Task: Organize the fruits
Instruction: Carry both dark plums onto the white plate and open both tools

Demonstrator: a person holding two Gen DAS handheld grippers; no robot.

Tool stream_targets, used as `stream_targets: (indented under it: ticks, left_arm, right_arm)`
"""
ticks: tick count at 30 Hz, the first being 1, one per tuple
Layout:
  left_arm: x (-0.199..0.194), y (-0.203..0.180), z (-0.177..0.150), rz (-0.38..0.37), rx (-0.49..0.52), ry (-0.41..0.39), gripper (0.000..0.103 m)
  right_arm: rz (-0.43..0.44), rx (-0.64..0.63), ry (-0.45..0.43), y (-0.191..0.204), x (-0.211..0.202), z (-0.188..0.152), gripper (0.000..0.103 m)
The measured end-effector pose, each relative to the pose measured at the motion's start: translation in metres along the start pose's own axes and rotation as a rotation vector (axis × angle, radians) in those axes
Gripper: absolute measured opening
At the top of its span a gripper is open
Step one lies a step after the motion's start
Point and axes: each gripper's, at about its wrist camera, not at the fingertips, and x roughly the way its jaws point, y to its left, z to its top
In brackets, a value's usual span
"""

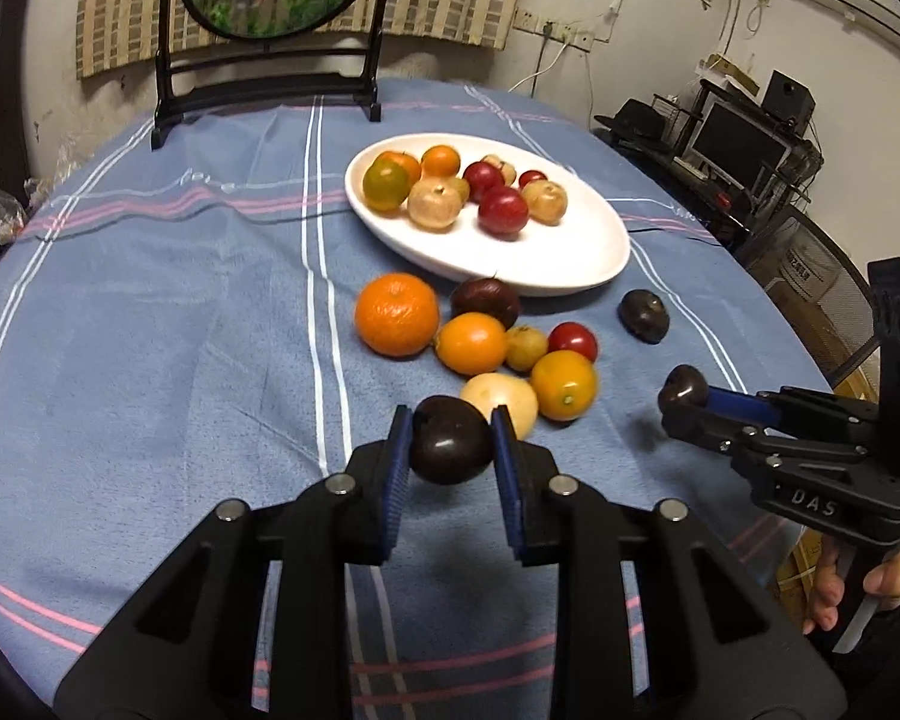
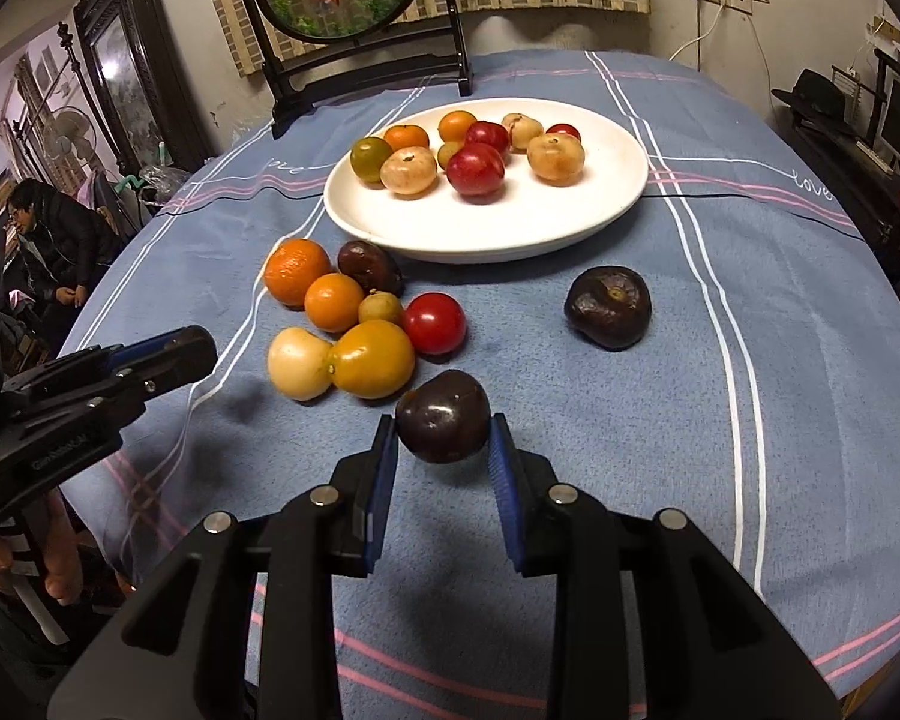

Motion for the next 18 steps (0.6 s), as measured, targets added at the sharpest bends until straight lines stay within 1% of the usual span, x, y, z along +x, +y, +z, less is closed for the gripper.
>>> stream_targets:
  ticks: [5, 7, 9, 11, 13, 15, 18]
  left_arm:
    - [0.001, -0.006, 0.017, 0.015, 0.034, -0.005, 0.027]
    - [0.006, -0.006, 0.032, 0.014, 0.042, -0.003, 0.027]
    - [0.013, -0.005, 0.049, 0.029, 0.052, -0.010, 0.027]
    - [0.026, -0.004, 0.073, 0.039, 0.060, -0.009, 0.027]
    - [0.045, 0.001, 0.100, 0.039, 0.044, 0.008, 0.027]
    - [0.065, 0.004, 0.120, 0.048, 0.035, 0.022, 0.027]
    - [0.096, 0.009, 0.138, 0.055, 0.018, 0.068, 0.027]
  right_arm:
    - [0.006, 0.000, -0.011, -0.007, -0.003, 0.010, 0.031]
    - [0.002, -0.008, -0.023, -0.011, -0.003, 0.024, 0.031]
    - [-0.010, -0.024, -0.033, -0.013, -0.001, 0.041, 0.031]
    - [-0.012, -0.038, -0.032, -0.018, 0.008, 0.067, 0.031]
    - [-0.012, -0.041, -0.019, -0.022, 0.022, 0.089, 0.031]
    - [-0.033, -0.055, -0.012, -0.025, 0.041, 0.111, 0.031]
    - [-0.076, -0.059, -0.011, -0.032, 0.063, 0.126, 0.031]
